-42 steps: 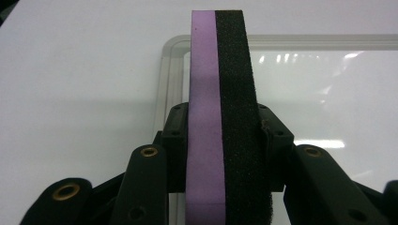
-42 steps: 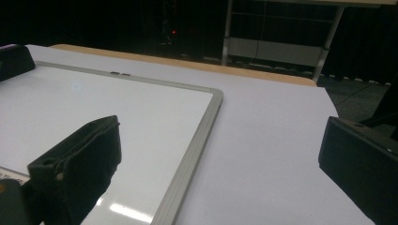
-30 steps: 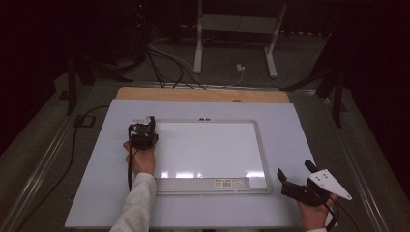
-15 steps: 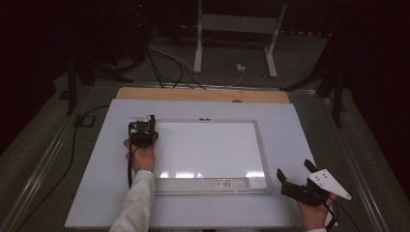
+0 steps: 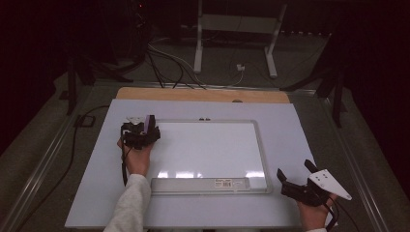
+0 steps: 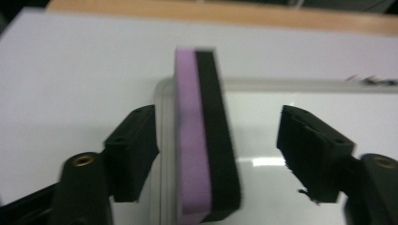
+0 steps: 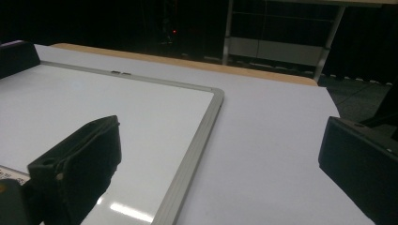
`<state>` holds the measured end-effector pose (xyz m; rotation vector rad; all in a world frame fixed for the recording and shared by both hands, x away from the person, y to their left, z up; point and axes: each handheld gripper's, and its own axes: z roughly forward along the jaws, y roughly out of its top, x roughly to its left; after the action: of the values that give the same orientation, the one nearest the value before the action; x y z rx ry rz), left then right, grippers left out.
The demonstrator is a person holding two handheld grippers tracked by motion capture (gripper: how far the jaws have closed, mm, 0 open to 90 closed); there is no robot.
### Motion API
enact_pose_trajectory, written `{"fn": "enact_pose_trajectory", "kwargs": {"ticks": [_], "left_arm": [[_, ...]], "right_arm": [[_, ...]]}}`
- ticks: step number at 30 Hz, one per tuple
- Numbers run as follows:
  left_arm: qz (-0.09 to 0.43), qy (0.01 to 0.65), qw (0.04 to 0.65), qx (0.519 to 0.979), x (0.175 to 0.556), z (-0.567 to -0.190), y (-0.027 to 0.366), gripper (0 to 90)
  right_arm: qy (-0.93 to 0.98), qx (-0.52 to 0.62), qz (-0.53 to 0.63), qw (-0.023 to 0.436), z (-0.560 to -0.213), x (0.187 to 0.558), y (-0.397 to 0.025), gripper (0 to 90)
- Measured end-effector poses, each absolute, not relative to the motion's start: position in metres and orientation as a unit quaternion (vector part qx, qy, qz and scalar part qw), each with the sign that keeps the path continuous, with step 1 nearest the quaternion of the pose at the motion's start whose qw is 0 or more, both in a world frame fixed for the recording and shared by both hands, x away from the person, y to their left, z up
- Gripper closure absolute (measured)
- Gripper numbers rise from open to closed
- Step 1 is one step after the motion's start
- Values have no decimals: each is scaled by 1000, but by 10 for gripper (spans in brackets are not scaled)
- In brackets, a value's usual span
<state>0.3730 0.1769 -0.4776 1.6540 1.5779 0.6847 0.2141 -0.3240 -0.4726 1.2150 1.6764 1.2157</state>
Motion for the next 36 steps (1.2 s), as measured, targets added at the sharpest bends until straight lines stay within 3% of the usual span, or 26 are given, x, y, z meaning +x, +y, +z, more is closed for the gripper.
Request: {"fn": "enact_pose_trajectory", "kwargs": {"ticks": [7,12,21,36], "left_arm": [[283,560,423,654,345,-452,184,157],[286,515,441,677,327,-438,188,16],[313,459,465,689,294,-435,209,5],[344,447,473,677,246,-453,232,6]], "right_arm": [[651,471,472,362,-473,214,-324,1],[652,470,473,361,-473,214,-323,1],[656,465,479,353,-473,214,-322,1],[653,455,493,352,-473,215,-315,2]]}}
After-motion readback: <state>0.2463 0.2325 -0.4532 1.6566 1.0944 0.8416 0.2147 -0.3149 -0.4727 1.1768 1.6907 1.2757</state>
